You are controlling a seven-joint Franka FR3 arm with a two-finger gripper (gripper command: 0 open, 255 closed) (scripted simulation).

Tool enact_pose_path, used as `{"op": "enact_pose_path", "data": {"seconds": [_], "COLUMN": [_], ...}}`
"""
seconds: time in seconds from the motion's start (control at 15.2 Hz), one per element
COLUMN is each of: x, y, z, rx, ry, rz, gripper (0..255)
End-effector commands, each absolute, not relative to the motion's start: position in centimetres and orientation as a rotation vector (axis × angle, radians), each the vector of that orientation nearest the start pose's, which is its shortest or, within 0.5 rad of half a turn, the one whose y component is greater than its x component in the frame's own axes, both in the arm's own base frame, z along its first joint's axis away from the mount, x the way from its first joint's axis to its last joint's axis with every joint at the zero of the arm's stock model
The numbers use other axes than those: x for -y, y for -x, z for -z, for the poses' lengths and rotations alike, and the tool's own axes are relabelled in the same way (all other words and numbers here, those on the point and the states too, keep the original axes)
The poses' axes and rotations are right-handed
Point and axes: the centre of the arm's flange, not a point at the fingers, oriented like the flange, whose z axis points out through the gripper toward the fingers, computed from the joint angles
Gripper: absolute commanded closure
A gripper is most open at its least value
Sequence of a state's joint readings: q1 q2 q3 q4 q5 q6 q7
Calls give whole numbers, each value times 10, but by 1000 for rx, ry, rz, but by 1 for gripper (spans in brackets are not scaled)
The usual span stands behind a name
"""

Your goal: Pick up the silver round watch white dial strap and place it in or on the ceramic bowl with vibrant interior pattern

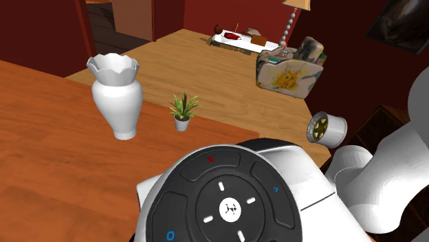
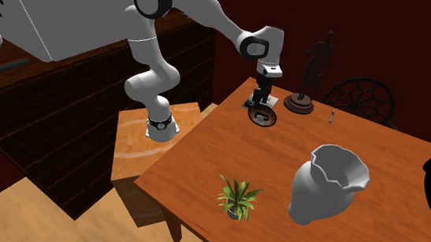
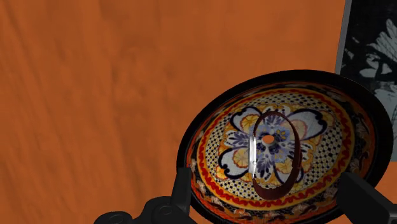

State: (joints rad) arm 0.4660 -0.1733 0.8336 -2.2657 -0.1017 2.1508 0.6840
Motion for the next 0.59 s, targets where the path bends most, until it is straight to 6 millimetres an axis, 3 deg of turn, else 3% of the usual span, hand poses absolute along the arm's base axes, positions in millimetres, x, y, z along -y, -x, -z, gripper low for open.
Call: {"op": "enact_pose_path", "data": {"seconds": [0.0, 0.07, 0.53], "x": [-482, -482, -482], "y": [-128, -125, -125], "z": [-434, -444, -444], "rx": [1059, 1059, 1059], "ry": [3070, 3070, 3070], "rz": [287, 287, 287], "gripper": [0, 0, 0]}}
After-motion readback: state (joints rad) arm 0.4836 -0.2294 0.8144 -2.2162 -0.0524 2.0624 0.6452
